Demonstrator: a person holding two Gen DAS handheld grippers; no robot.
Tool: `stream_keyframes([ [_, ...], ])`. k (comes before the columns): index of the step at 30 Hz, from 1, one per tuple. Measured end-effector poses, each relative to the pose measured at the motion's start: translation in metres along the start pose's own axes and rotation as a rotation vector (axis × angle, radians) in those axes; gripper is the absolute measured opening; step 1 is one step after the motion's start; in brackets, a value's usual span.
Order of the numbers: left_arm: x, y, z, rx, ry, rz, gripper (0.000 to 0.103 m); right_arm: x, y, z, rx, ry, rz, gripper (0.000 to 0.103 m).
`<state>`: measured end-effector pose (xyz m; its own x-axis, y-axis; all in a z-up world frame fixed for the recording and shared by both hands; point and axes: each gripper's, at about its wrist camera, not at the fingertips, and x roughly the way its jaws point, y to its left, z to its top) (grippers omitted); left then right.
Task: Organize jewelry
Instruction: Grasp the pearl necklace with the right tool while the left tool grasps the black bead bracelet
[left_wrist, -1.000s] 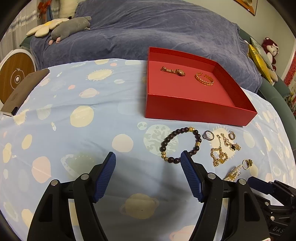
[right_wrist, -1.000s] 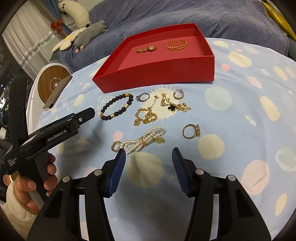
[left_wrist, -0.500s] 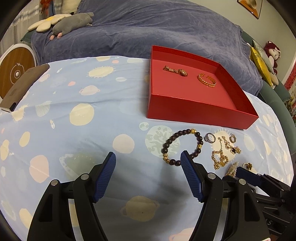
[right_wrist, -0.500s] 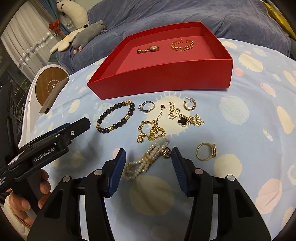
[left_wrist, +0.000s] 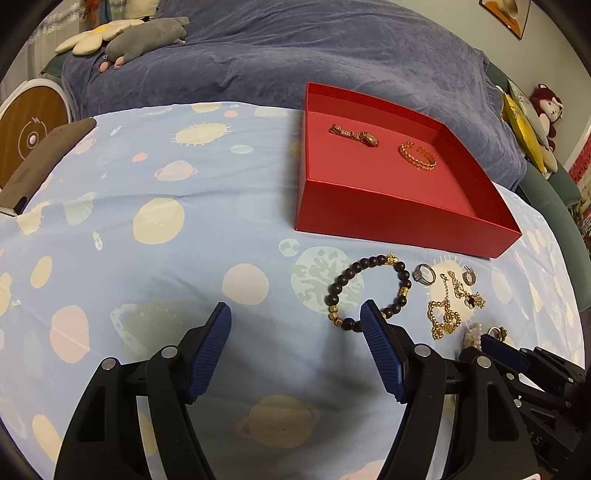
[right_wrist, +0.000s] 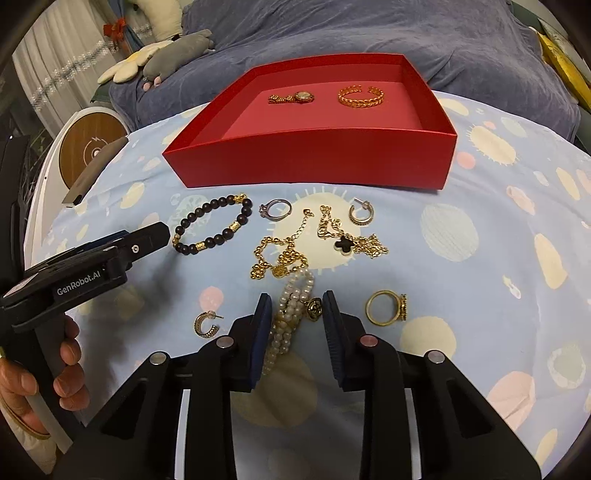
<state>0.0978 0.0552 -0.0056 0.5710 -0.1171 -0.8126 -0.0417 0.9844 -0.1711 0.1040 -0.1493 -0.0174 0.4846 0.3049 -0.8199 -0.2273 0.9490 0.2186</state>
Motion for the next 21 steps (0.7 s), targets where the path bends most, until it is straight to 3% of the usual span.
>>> stream_keyframes([
  [4, 0.000, 0.000, 0.001, -0.004, -0.002, -0.005, 0.070, -0.001, -0.003, -0.003, 0.027, 0.005, 0.006, 0.030],
  [8, 0.002, -0.002, 0.000, 0.003, 0.005, -0.006, 0.070, 0.001, 0.010, -0.007, -0.041, -0.009, -0.045, 0.032],
  [11, 0.007, -0.006, 0.002, 0.015, 0.008, -0.006, 0.070, 0.001, 0.013, -0.008, -0.075, -0.020, -0.080, 0.027],
  [13, 0.011, -0.009, 0.003, 0.028, 0.004, -0.004, 0.070, 0.000, 0.011, -0.007, -0.067, -0.022, -0.073, 0.016],
  [19, 0.023, -0.022, 0.010, 0.082, -0.020, 0.005, 0.068, -0.004, 0.008, -0.006, -0.051, -0.023, -0.052, 0.015],
  [21, 0.027, -0.024, 0.012, 0.096, -0.024, 0.007, 0.059, -0.005, 0.008, -0.006, -0.049, -0.025, -0.040, 0.015],
])
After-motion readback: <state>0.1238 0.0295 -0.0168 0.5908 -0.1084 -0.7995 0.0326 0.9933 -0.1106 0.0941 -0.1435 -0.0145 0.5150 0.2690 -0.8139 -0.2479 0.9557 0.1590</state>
